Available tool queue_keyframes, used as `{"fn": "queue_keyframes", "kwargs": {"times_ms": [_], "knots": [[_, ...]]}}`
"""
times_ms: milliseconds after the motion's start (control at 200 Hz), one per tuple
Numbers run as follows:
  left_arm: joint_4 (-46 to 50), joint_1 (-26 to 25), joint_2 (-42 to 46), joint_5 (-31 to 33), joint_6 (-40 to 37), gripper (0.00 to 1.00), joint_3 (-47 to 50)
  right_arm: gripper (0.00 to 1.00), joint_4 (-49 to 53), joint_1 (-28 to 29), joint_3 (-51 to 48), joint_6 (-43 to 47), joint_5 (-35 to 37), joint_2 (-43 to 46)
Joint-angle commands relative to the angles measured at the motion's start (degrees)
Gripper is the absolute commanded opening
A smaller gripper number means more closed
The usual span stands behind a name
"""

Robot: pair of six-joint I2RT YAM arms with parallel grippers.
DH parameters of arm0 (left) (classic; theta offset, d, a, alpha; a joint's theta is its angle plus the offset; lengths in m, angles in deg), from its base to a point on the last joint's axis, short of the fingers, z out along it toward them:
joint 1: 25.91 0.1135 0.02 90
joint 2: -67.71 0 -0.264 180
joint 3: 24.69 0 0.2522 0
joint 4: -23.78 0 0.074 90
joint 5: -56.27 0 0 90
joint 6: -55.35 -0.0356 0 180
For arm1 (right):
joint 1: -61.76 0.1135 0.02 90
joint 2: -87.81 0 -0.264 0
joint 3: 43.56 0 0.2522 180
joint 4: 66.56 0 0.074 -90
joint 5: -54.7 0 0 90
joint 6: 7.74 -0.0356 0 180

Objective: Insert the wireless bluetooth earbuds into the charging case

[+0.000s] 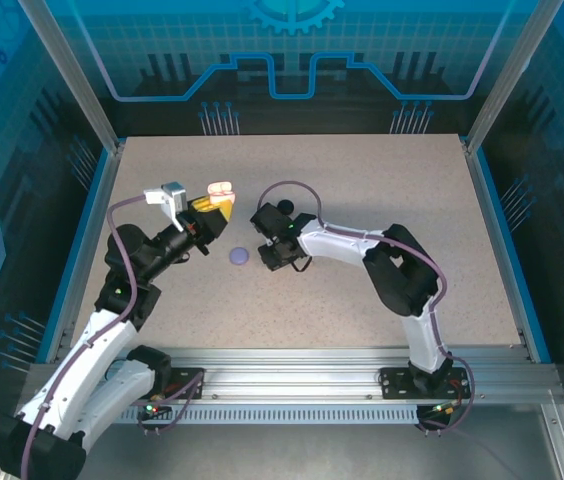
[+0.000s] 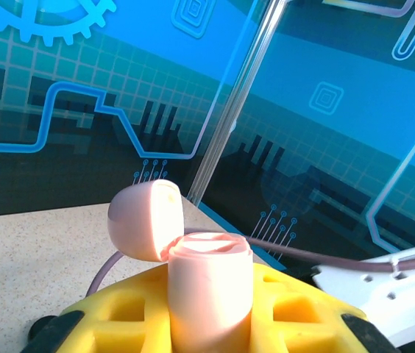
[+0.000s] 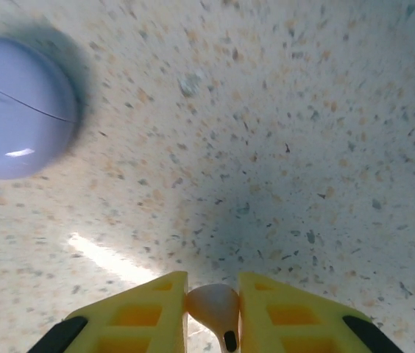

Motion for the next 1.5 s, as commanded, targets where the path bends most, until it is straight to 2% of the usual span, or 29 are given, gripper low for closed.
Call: {"fn": "queue_keyframes", "kwargs": {"times_ms": [0, 375, 850, 1266, 1496], "knots": [[-0.1, -0.6, 0.7, 0.0, -1.9, 0.0, 1.0, 0.22, -2.8, -0.3, -1.3, -0.7, -2.2, 4.8], [-2.3, -4.3, -0.6, 3.8, -6.8, 0.0, 1.2, 0.2, -3.3, -0.9, -1.0, -0.7, -3.4, 13.3], [-18.9, -11.1, -4.1, 9.8, -12.6, 0.0, 10.5, 0.21, 2.0, -4.5, -0.5, 1.8, -1.5, 28.9], [-36.2, -13.0, -11.9, 8.1, -16.6, 0.0, 17.2, 0.21, 3.7, -4.9, 2.4, 2.0, -3.9, 36.9], [-41.1, -13.4, -14.3, 6.7, -17.4, 0.0, 18.9, 0.21, 2.6, -3.5, 2.8, 1.5, -3.9, 40.0]]}}
